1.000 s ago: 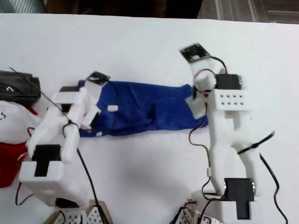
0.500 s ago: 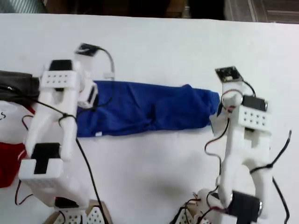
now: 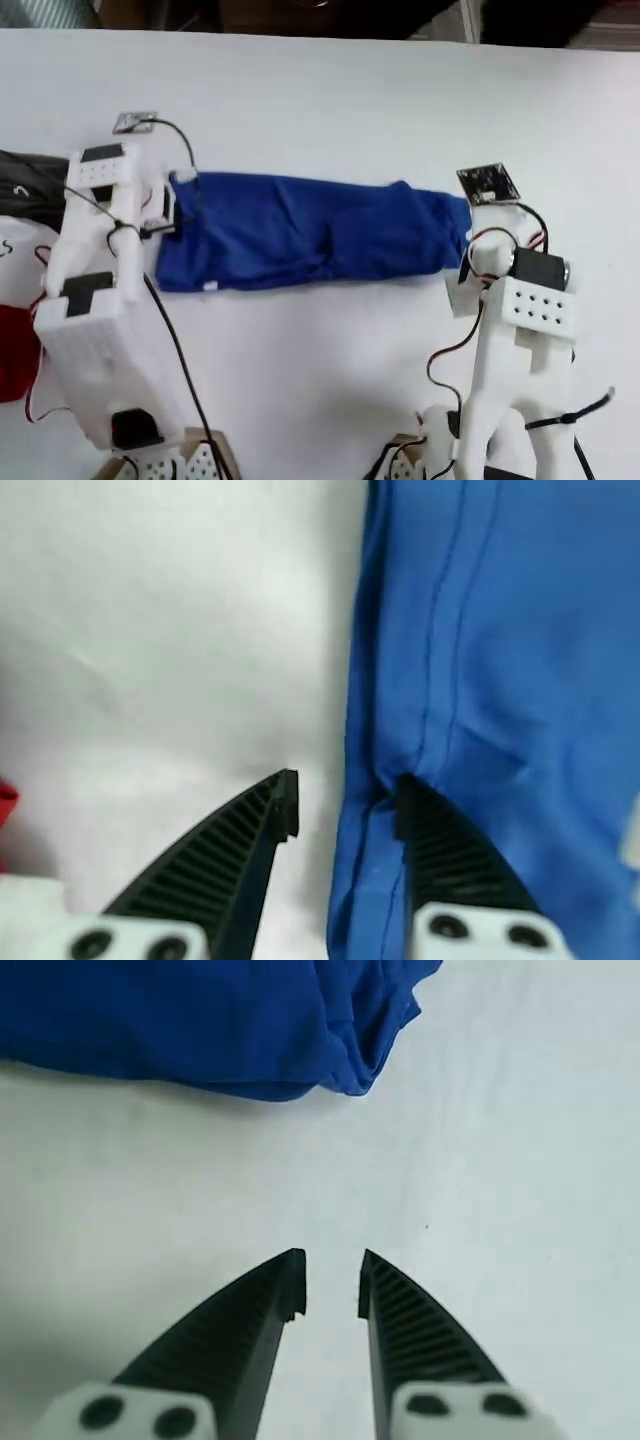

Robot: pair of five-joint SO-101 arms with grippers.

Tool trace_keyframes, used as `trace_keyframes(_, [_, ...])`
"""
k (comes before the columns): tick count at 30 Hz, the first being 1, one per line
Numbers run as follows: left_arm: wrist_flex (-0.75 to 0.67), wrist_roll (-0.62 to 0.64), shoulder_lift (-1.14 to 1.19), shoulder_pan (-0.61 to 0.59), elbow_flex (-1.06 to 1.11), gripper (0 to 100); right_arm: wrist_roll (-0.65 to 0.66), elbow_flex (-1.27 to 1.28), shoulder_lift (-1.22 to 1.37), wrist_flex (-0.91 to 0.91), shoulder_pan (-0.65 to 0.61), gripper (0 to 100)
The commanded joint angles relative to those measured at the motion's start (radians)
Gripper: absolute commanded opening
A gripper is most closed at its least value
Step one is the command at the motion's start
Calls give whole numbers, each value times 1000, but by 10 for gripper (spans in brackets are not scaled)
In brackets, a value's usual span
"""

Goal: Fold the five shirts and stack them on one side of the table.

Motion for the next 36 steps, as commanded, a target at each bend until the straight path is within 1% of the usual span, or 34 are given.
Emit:
trace_keyframes(1, [34, 40, 52, 6, -90, 214, 3, -2, -44, 19, 7, 80])
trace_keyframes(5, [155, 40, 115, 35, -193, 215, 3, -2, -44, 19, 7, 19])
trace_keyframes(17, [500, 40, 137, 49, -550, 215, 3, 0, -36, 15, 7, 29])
trace_keyframes(19, [506, 49, 144, 54, -549, 215, 3, 0, -36, 15, 7, 29])
trace_keyframes(21, [462, 71, 170, 54, -513, 215, 3, 0, -36, 15, 7, 28])
trace_keyframes(24, [396, 69, 235, 54, -466, 215, 3, 0, -36, 15, 7, 26])
trace_keyframes(28, [348, 75, 321, 54, -469, 215, 3, 0, -36, 15, 7, 24])
trace_keyframes(31, [353, 77, 370, 54, -509, 214, 3, 0, -36, 15, 7, 24])
trace_keyframes(36, [407, 77, 419, 54, -587, 214, 3, 0, -36, 15, 7, 24])
